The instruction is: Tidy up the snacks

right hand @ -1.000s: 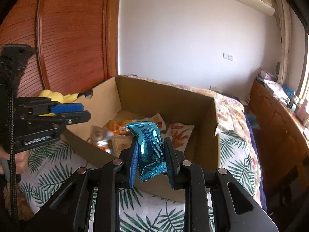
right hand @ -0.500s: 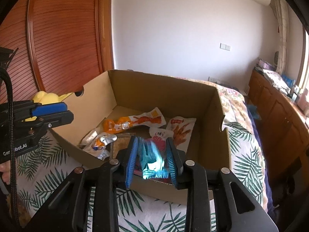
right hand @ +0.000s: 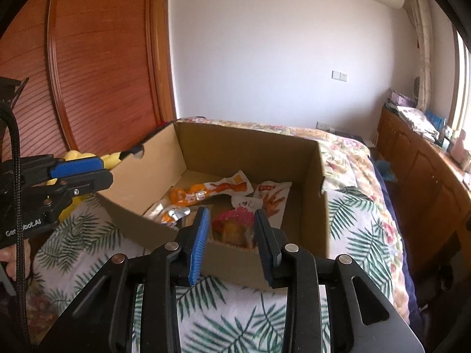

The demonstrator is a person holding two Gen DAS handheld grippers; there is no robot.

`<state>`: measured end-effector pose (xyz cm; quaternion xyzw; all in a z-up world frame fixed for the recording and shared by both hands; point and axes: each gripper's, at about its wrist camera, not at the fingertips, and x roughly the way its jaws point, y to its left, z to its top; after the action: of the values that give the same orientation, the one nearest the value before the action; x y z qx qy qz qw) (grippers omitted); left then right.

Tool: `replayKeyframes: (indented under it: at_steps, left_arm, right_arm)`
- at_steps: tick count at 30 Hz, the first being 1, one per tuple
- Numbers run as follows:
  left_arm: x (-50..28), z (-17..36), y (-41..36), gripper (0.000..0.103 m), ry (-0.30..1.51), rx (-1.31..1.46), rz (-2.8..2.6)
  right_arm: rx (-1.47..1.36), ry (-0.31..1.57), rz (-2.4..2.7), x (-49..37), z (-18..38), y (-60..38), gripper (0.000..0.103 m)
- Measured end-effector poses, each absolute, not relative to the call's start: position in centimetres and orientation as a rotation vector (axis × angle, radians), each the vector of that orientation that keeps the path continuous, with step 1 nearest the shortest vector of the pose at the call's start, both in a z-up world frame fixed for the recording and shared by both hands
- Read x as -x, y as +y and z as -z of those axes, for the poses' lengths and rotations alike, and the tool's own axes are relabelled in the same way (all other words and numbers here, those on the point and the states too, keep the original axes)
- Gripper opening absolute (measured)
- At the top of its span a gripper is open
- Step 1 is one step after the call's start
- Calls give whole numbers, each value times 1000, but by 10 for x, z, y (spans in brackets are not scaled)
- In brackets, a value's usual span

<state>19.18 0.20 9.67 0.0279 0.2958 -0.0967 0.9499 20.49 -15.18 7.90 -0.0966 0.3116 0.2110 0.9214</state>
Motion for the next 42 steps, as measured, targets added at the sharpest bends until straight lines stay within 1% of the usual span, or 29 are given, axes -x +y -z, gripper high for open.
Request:
replayKeyframes:
  at_steps: [4,6,8,9,11,13,14,18,21,22,23,24,26,28,34,42]
  left_arm:
    - [-174,-108,-5,30,580,-76,207]
    - [-164,-114,-8,34,567,-80,214]
    - [-155,-116,-10,42,558,-77,209]
    - [-152,-117,-10,43,557,-74,208]
    - [-145,-116,-12,48,558,-66,213]
    - [-141,-116,-13,50,554,-62,208]
    - [-138,-115,-14,50,550,-59,205]
    - [-132,-110,-16,51,549,-48,198]
    - [-128,-105,-18,53,550,-43,197]
    - [-125,-104,-19,55,546,-41,194]
    - [-122,-103,-19,60,537,-40,186]
    - [-119,-102,-19,62,524,-41,180]
    - [-112,-101,-17,74,496,-36,170]
    - [-107,-99,-14,74,480,-33,163]
    - [-92,-96,-9,82,428,-24,116]
    - [-73,-89,-8,83,420,-16,88]
  right_arm:
    - [198,622,-437,-183,-90,-158,33]
    - [201,605,-439,-169,-96,-160,33]
    - [194,589,-439,-159,-99,-162,37]
    - [186,579,-436,-153,-101,-164,38]
    - [173,569,-435,-144,-102,-168,41]
    - [161,560,-431,-136,-102,-171,43]
    - [157,559,-426,-135,-102,-172,47]
    - [128,549,-403,-126,-101,-179,54]
    - [114,537,-395,-120,-102,-184,64]
    - [97,530,-395,-117,-101,-187,68]
    - [89,524,-394,-116,-101,-189,72]
    - [87,520,-391,-114,-101,-191,74]
    - [91,499,-367,-110,-100,-193,81]
    - [93,483,-345,-105,-99,-196,86]
    - [93,469,-291,-90,-93,-205,91]
    - [122,455,-258,-68,-86,-200,92]
